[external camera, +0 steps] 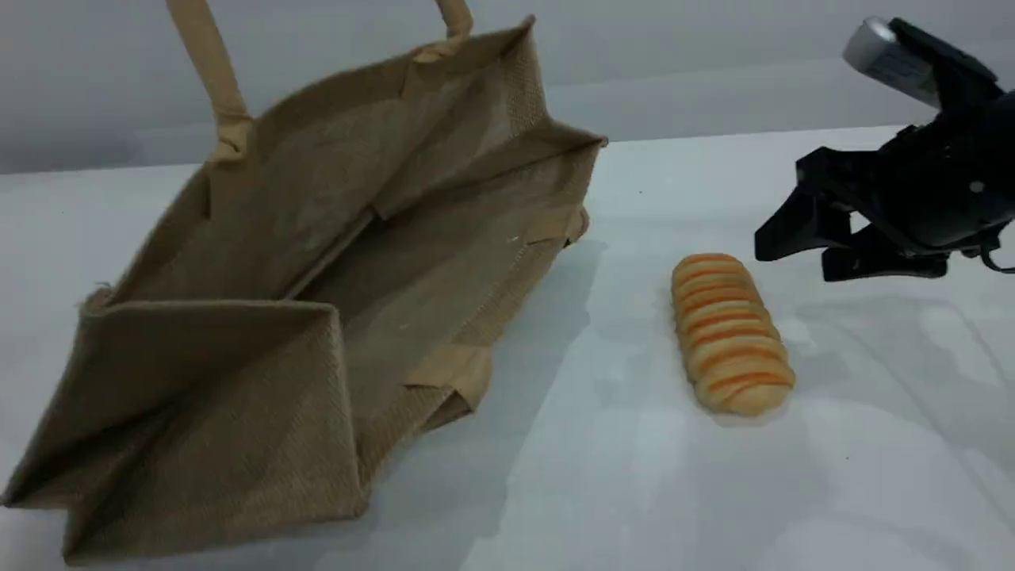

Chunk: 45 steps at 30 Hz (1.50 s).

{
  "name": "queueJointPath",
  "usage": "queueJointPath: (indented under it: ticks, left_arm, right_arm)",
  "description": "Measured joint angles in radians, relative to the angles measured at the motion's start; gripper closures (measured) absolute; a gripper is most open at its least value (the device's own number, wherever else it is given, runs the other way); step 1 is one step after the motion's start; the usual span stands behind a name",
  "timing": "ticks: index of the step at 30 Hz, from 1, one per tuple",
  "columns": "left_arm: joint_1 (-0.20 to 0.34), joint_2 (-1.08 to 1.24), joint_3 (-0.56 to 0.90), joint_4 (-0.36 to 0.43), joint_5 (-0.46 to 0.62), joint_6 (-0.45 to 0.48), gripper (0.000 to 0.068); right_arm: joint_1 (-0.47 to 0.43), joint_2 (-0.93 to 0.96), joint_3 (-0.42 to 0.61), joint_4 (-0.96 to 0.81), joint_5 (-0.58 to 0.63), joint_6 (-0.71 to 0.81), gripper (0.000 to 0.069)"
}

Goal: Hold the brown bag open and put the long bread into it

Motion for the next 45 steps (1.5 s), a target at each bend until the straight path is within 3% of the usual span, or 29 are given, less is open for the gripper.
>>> queueJointPath:
  ticks: [11, 17, 31, 34, 40, 45]
  left_arm:
    - [0.0, -0.007, 0.0, -0.174, -0.002, 0.079, 0.06]
    - [0.0, -0.008, 0.0, -0.165, -0.004, 0.082, 0.06]
    - [0.0, -0.008, -0.001, -0.145, -0.003, 0.077, 0.06]
    - [0.0, -0.008, -0.001, -0.145, -0.003, 0.068, 0.06]
    - [0.0, -0.008, -0.001, -0.146, -0.003, 0.061, 0.06]
    - [0.0, -0.008, -0.001, -0.146, -0.003, 0.061, 0.06]
  right_arm:
    - [0.048, 0.016, -0.032, 0.0, -0.024, -0.029, 0.0233]
    - [0.06, 0.058, -0.059, 0.001, -0.094, -0.032, 0.0233]
    - [0.059, 0.2, -0.065, 0.012, -0.003, -0.032, 0.0242]
    - [0.059, 0.203, -0.065, 0.01, 0.018, -0.031, 0.0316]
    - [0.06, 0.202, -0.062, -0.006, 0.086, -0.031, 0.061]
    - [0.043, 0.13, -0.059, -0.012, 0.033, -0.029, 0.0627]
